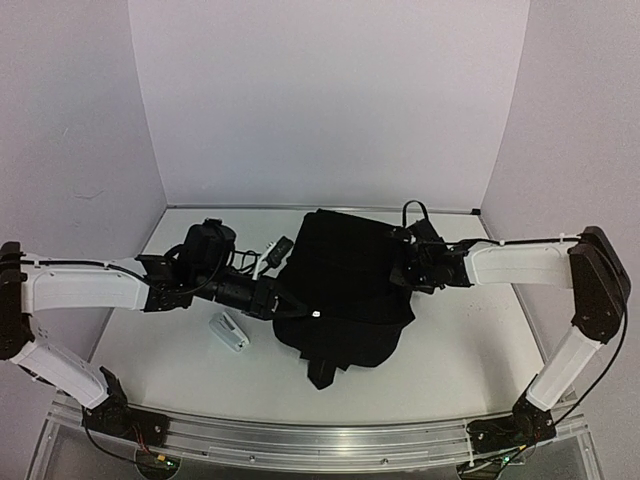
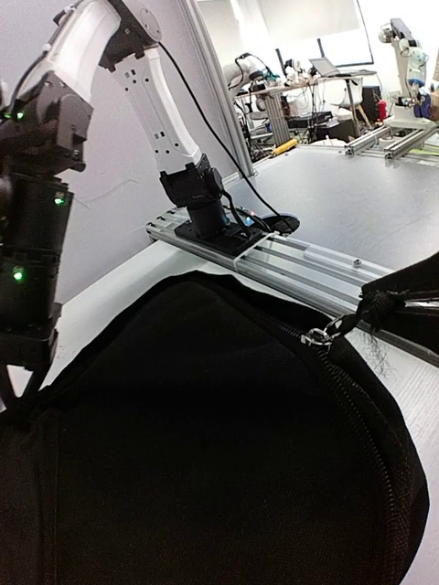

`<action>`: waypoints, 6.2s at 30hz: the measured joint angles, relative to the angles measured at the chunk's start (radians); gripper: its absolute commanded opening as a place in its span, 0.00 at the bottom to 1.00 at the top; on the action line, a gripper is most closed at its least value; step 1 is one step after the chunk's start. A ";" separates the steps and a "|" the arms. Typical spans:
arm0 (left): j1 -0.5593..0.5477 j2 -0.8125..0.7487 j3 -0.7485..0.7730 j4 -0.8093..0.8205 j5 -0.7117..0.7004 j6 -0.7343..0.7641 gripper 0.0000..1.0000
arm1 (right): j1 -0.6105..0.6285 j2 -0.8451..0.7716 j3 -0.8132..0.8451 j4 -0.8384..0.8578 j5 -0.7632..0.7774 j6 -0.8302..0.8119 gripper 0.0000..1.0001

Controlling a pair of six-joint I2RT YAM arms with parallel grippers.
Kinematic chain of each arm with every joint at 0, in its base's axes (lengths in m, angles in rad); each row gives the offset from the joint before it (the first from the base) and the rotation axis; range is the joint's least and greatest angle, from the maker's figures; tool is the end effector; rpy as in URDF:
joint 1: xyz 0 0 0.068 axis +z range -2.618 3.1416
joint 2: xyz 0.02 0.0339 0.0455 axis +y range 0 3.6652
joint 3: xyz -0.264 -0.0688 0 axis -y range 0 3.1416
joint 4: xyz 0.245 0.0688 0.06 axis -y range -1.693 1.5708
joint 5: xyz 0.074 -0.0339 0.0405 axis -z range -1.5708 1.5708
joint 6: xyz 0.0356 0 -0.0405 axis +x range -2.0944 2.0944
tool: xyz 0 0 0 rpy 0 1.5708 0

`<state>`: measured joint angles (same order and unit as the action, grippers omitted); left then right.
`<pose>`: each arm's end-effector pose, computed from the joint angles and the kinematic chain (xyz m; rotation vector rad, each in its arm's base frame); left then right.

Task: Pack the student bag
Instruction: Zip the student bag at the center of the board.

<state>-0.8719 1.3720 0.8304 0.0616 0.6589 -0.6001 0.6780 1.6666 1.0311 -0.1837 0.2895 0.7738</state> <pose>0.1759 -0.2432 0.2502 0.7804 2.2028 -1.5120 0.2804 0.2128 0.2002 0.2499 2.3629 0.3627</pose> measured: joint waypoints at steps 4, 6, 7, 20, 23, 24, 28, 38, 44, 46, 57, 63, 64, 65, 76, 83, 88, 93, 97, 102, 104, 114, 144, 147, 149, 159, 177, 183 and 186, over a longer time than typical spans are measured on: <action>-0.040 0.112 0.058 0.044 -0.031 -0.006 0.00 | -0.069 0.037 0.068 -0.016 0.008 -0.128 0.38; -0.043 0.169 0.086 0.060 -0.048 -0.012 0.00 | -0.092 0.051 0.092 -0.020 0.017 -0.192 0.59; -0.043 0.197 0.101 0.068 -0.060 -0.012 0.00 | -0.099 0.051 0.098 -0.020 0.018 -0.213 0.68; -0.045 0.265 0.180 0.106 -0.184 0.002 0.60 | 0.035 -0.292 -0.007 -0.007 -0.272 -0.410 0.96; -0.044 0.197 0.166 0.070 -0.230 0.003 0.76 | 0.081 -0.326 -0.013 0.011 -0.359 -0.401 0.95; -0.044 0.170 0.161 0.055 -0.244 0.005 0.80 | 0.087 -0.327 -0.013 0.014 -0.382 -0.397 0.95; -0.041 0.052 0.148 -0.050 -0.347 -0.016 0.90 | 0.122 -0.310 -0.015 0.015 -0.453 -0.375 0.92; 0.109 -0.074 0.005 -0.195 -0.382 -0.208 0.97 | 0.194 -0.131 0.003 -0.002 -0.504 -0.292 0.75; 0.105 -0.021 -0.017 -0.167 -0.287 -0.260 0.94 | 0.224 -0.080 0.025 -0.009 -0.516 -0.262 0.56; 0.105 0.005 -0.016 -0.152 -0.259 -0.267 0.90 | 0.232 -0.076 0.033 -0.003 -0.525 -0.252 0.45; 0.105 0.129 0.016 -0.057 -0.122 -0.289 0.58 | 0.242 -0.071 0.046 0.016 -0.535 -0.203 0.00; 0.105 0.201 0.067 0.015 -0.049 -0.292 0.54 | 0.244 -0.151 0.020 0.018 -0.491 -0.173 0.00; 0.105 0.209 0.072 0.026 -0.040 -0.292 0.53 | 0.244 -0.170 0.015 0.018 -0.487 -0.169 0.00; 0.105 0.216 0.077 0.033 -0.032 -0.292 0.53 | 0.244 -0.186 0.013 0.019 -0.483 -0.165 0.00; 0.094 0.224 0.111 0.047 -0.025 -0.271 0.61 | 0.244 -0.243 -0.032 0.046 -0.442 -0.131 0.00; 0.069 0.275 0.160 0.120 0.002 -0.248 0.66 | 0.244 -0.243 -0.049 0.073 -0.441 -0.124 0.00; 0.057 0.288 0.196 0.168 0.011 -0.174 0.74 | 0.244 -0.243 -0.064 0.087 -0.441 -0.118 0.00; 0.056 0.329 0.277 0.055 0.041 -0.003 0.82 | 0.244 -0.253 -0.066 0.095 -0.443 -0.119 0.00; 0.055 0.341 0.321 -0.091 0.055 0.139 0.86 | 0.244 -0.276 -0.070 0.098 -0.441 -0.118 0.00; 0.054 0.348 0.348 -0.272 0.045 0.292 0.89 | 0.244 -0.309 -0.082 0.106 -0.441 -0.119 0.00; 0.054 0.362 0.378 -0.331 0.049 0.339 0.89 | 0.244 -0.318 -0.093 0.108 -0.440 -0.119 0.00; 0.039 0.401 0.465 -0.492 0.056 0.482 0.91 | 0.244 -0.326 -0.124 0.116 -0.433 -0.119 0.00; 0.028 0.484 0.623 -0.685 0.235 0.649 0.92 | 0.244 -0.360 -0.181 0.169 -0.439 -0.114 0.00; 0.019 0.489 0.640 -0.724 0.294 0.649 0.92 | 0.244 -0.359 -0.183 0.169 -0.437 -0.114 0.00; 0.012 0.496 0.641 -0.741 0.320 0.649 0.92 | 0.244 -0.359 -0.187 0.169 -0.436 -0.114 0.00; -0.050 0.513 0.641 -0.759 0.360 0.619 0.92 | 0.244 -0.359 -0.207 0.169 -0.427 -0.101 0.00; -0.092 0.091 0.346 -0.237 -0.086 0.266 0.93 | 0.244 -0.393 -0.233 0.207 -0.472 -0.087 0.20; -0.091 0.186 0.271 -0.051 -0.147 0.142 0.93 | 0.244 -0.420 -0.242 0.221 -0.443 -0.045 0.59; -0.091 0.244 0.268 0.001 -0.147 0.086 0.91 | 0.244 -0.455 -0.242 0.213 -0.387 -0.017 0.71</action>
<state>-0.9634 1.6158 1.0988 0.0625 0.5123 -0.5145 0.9218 1.2115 0.7892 0.0289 -0.0977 0.7563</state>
